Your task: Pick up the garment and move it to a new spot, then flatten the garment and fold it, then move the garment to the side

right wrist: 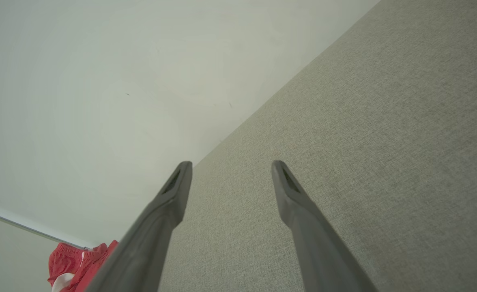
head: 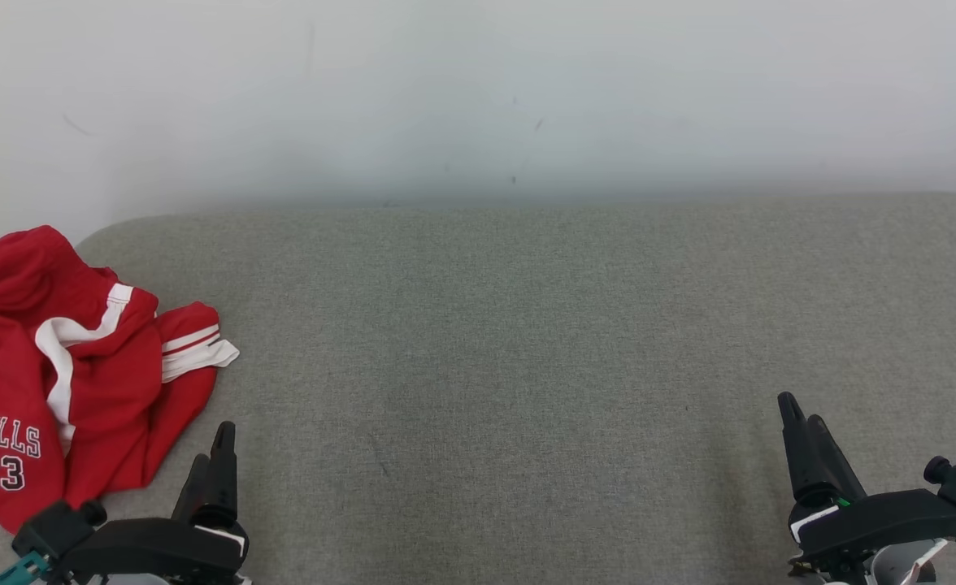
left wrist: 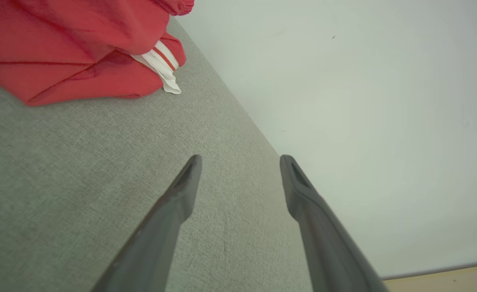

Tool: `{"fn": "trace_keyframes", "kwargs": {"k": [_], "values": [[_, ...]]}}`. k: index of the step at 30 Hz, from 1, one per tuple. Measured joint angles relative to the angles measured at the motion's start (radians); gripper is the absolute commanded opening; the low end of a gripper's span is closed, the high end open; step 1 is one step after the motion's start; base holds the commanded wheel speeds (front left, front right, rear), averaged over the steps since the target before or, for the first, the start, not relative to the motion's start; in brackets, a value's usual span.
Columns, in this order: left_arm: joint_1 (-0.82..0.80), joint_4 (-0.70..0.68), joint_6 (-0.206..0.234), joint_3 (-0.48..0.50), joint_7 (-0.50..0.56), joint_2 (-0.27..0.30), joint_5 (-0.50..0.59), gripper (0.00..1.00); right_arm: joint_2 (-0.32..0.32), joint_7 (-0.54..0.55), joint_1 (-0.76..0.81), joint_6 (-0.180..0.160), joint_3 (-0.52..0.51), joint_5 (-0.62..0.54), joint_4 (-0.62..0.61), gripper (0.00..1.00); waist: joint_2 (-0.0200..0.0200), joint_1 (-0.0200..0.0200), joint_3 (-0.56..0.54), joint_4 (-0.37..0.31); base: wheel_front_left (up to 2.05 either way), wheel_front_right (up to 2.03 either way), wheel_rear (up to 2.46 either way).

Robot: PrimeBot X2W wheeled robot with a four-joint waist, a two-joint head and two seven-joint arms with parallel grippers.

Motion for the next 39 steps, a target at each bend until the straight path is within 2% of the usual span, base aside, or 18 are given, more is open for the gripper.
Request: {"fn": "trace_keyframes", "kwargs": {"k": [21,39], "values": [[-0.003,-0.035,0.065,-0.103,-0.019,0.07,0.253,1.0,-0.004,0.03,0.024,0.0,-0.016,-0.291,-0.061,1.0,0.0,-0.0001,-0.003,0.008,0.0,0.0,0.0],[-0.005,-0.07,0.145,-0.132,-0.01,0.114,0.39,1.0,-0.007,0.057,0.029,0.002,-0.022,-0.474,-0.097,1.0,0.0,-0.0001,0.001,0.014,0.0,0.0,0.0]]}}
